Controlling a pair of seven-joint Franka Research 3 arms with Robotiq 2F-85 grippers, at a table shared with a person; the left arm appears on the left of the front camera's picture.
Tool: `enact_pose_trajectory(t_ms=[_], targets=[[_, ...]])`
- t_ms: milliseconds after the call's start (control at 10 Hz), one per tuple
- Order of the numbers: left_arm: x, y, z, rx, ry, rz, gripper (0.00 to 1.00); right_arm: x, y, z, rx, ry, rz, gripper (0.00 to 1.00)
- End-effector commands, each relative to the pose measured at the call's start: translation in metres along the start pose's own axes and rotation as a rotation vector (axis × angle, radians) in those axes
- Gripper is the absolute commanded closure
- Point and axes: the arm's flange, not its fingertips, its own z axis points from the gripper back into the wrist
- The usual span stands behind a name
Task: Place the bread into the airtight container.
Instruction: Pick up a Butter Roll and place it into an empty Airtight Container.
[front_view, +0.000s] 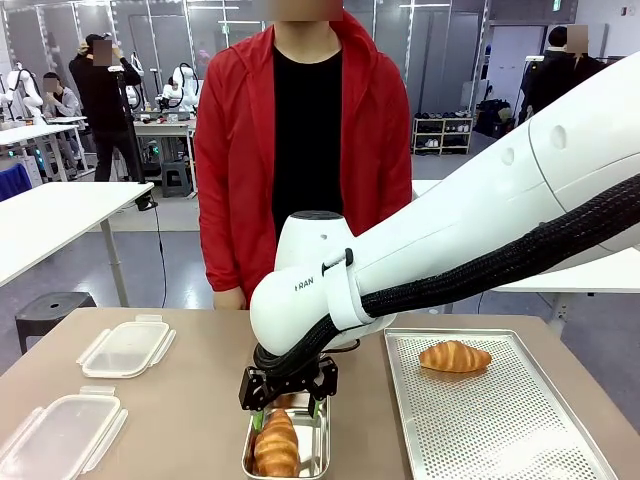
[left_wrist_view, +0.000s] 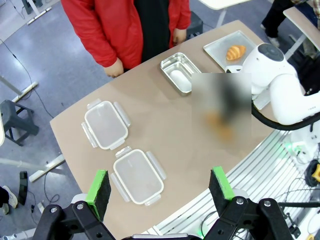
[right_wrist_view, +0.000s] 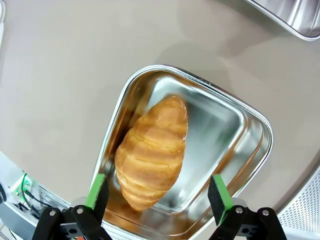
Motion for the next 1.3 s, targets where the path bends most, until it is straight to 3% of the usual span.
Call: enact_pose_trajectory(t_ms=[0, 200, 300, 500, 700, 900, 1200], targets=[[0.000, 0.000, 0.001, -0.006, -0.002, -0.013, 0.00, 0.000, 0.000, 0.000, 0.000, 0.000, 0.000, 0.00], [0.000, 0.000, 0.001, -0.006, -0.002, -0.013, 0.00, -0.025, -0.011, 0.056, -0.020, -0.055, 0.067, 0.00], [0.000, 0.000, 0.001, -0.006, -0.002, -0.013, 0.00, -0.040, -0.013, 0.084, -0.012, -0.019, 0.039, 0.00], [0.000, 0.000, 0.001, -0.006, -0.002, -0.013, 0.00, -0.070, -0.033, 0.149, 0.034, -0.094, 0.065, 0.00], [0.000, 0.000, 0.001, -0.006, -0.002, -0.013, 0.00, -0.090, -0.078, 0.184, 0.065, -0.182, 0.077, 0.00], [0.000, 0.000, 0.001, -0.006, -0.002, -0.013, 0.00, -0.106, -0.135, 0.200, -0.047, -0.266, 0.226, 0.00], [0.000, 0.000, 0.001, -0.006, -0.002, -0.013, 0.00, -0.119, -0.235, 0.205, -0.098, -0.294, 0.233, 0.00]])
